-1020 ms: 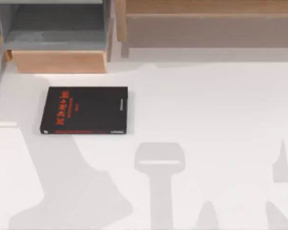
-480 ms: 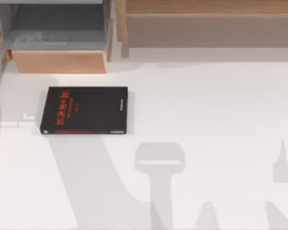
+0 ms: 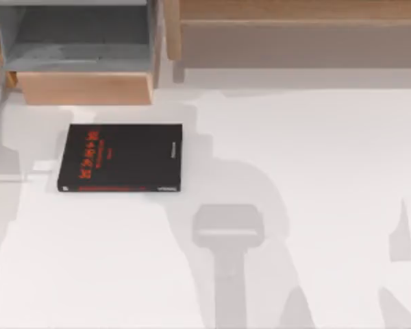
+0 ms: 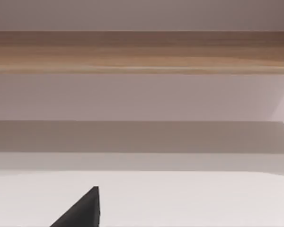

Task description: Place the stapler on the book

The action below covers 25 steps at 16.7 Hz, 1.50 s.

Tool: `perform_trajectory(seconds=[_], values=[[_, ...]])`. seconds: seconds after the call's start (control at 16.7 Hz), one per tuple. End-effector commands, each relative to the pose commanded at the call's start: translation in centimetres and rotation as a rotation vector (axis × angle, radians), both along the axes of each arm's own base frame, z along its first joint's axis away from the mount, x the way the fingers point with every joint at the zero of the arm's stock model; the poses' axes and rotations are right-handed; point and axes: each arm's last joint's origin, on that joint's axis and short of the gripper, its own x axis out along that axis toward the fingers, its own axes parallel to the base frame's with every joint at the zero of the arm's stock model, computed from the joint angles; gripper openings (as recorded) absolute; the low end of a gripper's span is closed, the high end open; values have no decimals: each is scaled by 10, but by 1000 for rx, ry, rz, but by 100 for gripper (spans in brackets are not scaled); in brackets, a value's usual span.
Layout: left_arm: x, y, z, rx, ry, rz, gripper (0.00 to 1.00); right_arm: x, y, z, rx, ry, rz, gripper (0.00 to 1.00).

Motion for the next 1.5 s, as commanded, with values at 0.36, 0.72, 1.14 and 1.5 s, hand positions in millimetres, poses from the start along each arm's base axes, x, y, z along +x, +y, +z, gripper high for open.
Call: perform_trajectory(seconds=[0.36, 0.72, 1.14, 1.5], values=[[5, -116, -50, -64, 188, 8, 0, 0, 0, 0, 0, 0, 0, 100], [-10, -229, -120, -16, 329, 39, 0, 0, 0, 0, 0, 0, 0, 100], [-17, -267, -119, -39, 253, 65, 0, 0, 0, 0, 0, 0, 0, 100], [-16, -266, -129, -40, 255, 66, 0, 0, 0, 0, 0, 0, 0, 100]])
